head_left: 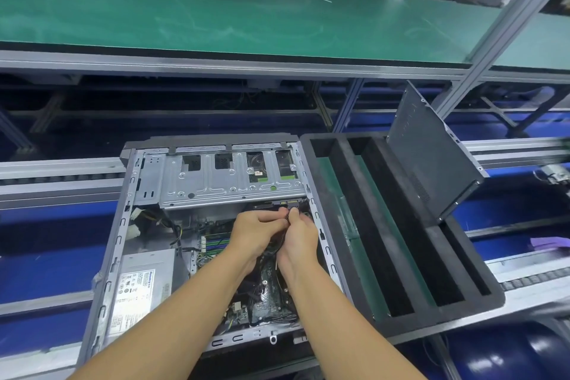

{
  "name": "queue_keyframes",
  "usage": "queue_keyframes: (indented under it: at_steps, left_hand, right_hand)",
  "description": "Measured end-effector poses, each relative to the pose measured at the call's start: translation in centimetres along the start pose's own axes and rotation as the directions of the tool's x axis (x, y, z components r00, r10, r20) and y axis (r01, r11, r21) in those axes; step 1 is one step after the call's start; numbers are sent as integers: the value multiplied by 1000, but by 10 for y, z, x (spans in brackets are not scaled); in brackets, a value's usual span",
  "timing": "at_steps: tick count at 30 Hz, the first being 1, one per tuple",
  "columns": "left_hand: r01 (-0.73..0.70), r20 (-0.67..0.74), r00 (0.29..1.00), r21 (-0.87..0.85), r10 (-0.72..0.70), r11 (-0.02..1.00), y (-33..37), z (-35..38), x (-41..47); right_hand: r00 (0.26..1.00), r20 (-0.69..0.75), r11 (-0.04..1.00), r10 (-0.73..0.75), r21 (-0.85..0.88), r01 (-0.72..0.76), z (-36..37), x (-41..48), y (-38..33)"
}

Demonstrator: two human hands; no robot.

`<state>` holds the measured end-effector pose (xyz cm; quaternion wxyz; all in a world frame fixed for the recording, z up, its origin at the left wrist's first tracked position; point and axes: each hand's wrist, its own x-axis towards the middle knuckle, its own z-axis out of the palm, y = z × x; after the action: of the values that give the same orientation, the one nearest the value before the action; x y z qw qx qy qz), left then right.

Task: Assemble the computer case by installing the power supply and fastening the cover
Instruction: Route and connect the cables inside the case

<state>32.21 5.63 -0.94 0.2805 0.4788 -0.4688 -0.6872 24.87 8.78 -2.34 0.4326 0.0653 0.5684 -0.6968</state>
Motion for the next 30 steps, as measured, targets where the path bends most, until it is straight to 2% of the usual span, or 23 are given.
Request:
queue_keyframes:
  at_steps: [11, 17, 20, 25, 28, 30]
  left_hand:
    - [-48, -25, 998, 76, 50, 996, -2, 0, 1]
    - [-25, -73, 997, 69, 30, 997, 0, 3, 1]
    - [-13, -92, 996, 64, 19, 998, 1, 3, 3]
    - [25, -54, 998, 139, -18, 990, 3, -1, 2]
    - [67, -62, 996, 166, -57, 984, 4, -13, 2]
    - [105, -111, 990, 187, -86, 977, 8, -24, 2]
  right_hand:
    - [998, -5, 983, 62, 174, -60, 1, -1, -3]
    - [996, 28, 982, 84, 165, -87, 2, -2, -5]
    - [995, 39, 989, 90, 112, -93, 5, -1, -10]
    - [998, -58, 996, 29, -88, -34, 8, -8, -10]
    - [988, -107, 956, -110, -282, 76, 8, -26, -10]
    - [978, -32, 901, -207, -396, 178, 8, -44, -10]
